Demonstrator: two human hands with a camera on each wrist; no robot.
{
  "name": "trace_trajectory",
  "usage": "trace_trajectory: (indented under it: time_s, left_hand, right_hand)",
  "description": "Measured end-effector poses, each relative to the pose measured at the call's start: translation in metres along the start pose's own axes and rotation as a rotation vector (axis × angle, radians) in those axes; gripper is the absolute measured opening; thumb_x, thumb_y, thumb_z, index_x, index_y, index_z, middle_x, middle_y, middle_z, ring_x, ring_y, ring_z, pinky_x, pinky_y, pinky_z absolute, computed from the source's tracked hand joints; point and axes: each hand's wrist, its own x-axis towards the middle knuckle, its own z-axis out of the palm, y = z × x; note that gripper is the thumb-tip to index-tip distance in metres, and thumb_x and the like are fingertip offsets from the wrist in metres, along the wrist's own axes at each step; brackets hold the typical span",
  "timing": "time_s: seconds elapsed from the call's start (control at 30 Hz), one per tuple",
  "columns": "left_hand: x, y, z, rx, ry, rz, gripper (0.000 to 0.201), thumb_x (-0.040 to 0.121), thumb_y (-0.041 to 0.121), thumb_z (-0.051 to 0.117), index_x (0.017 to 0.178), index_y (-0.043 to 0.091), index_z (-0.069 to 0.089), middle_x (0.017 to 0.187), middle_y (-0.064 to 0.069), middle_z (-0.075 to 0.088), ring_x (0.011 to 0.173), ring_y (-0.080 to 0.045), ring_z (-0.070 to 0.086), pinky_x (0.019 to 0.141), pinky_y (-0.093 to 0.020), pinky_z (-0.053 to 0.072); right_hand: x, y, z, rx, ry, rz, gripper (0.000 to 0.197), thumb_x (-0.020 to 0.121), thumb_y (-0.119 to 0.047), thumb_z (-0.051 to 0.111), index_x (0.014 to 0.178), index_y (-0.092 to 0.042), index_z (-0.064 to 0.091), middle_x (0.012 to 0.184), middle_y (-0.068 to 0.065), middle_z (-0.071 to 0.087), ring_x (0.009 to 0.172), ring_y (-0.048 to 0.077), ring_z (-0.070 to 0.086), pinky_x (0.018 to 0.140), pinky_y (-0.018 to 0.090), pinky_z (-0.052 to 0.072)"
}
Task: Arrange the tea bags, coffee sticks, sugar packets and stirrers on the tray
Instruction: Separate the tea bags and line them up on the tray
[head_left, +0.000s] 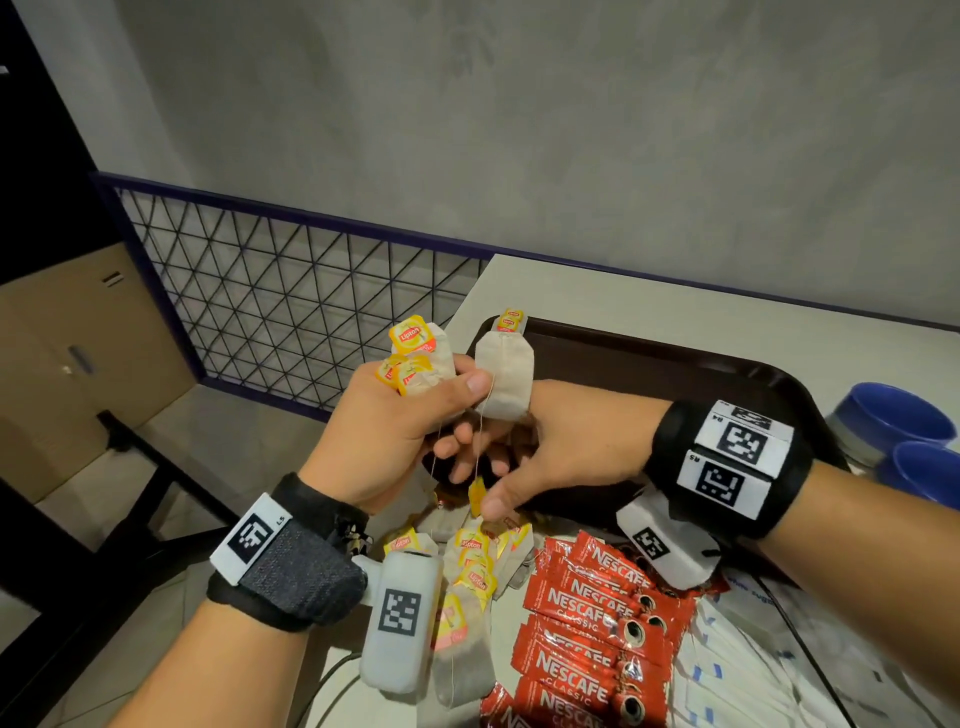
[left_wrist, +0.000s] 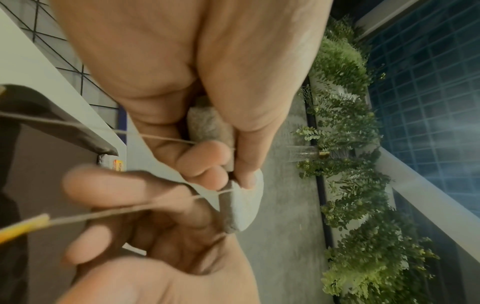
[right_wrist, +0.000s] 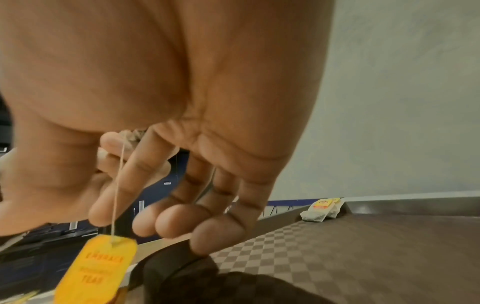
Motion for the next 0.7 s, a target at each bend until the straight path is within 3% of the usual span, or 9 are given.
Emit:
trace_trajectory:
  time_s: [0.07,0.17,0.3,0.43,0.7]
  left_hand:
    - [0.0,0.001,0.001,0.004,0.029,0.016,0.016,0.083,0.014,0.08,0.095,0.006,0.075,0.076,-0.022,0.06,0.054,-0.022,0.053,0.045,-0.025,0.044]
    - [0.0,0.001,0.002,0.001,0.066,0.01,0.015,0.08,0.016,0.078,0.093,0.008,0.076,0.082,-0.02,0.066,0.058,-0.021,0.055,0.045,-0.021,0.042]
    - [0.001,0.0,0.002,-0.015,0.124,0.006,0.035,0.079,0.018,0.077,0.105,-0.004,0.071,0.086,-0.019,0.067,0.058,-0.019,0.055,0.045,-0.021,0.041]
    - [0.002,0.0,0.003,-0.044,0.13,0.016,0.047,0.081,0.018,0.077,0.115,-0.013,0.065,0.088,-0.018,0.065,0.059,-0.018,0.054,0.045,-0.021,0.041]
    - [0.0,0.001,0.004,-0.107,0.027,-0.024,0.032,0.084,0.02,0.075,0.108,0.0,0.068,0.092,-0.021,0.061,0.057,-0.019,0.053,0.044,-0.02,0.04]
  right_hand:
    - [0.001,0.001,-0.003,-0.008,0.046,-0.018,0.028,0.088,-0.025,0.082,0.115,-0.024,0.075,0.11,-0.014,0.076,0.102,0.001,0.066,0.105,0.034,0.05]
    - [-0.004,0.002,-0.009,-0.012,0.059,0.002,0.016,0.089,-0.027,0.081,0.105,-0.024,0.081,0.1,-0.01,0.078,0.098,0.01,0.07,0.104,0.045,0.051]
    - [-0.012,0.005,-0.017,-0.024,0.04,0.04,0.015,0.088,-0.03,0.081,0.102,-0.025,0.083,0.094,-0.016,0.078,0.093,0.004,0.071,0.099,0.036,0.053]
    - [-0.011,0.008,-0.012,-0.052,0.026,0.057,0.016,0.088,-0.033,0.081,0.102,-0.027,0.083,0.097,-0.014,0.078,0.095,0.006,0.071,0.098,0.036,0.053]
    - [-0.003,0.013,-0.003,-0.053,0.073,0.106,0.011,0.089,-0.031,0.081,0.099,-0.028,0.082,0.088,-0.014,0.077,0.083,0.002,0.069,0.084,0.024,0.054]
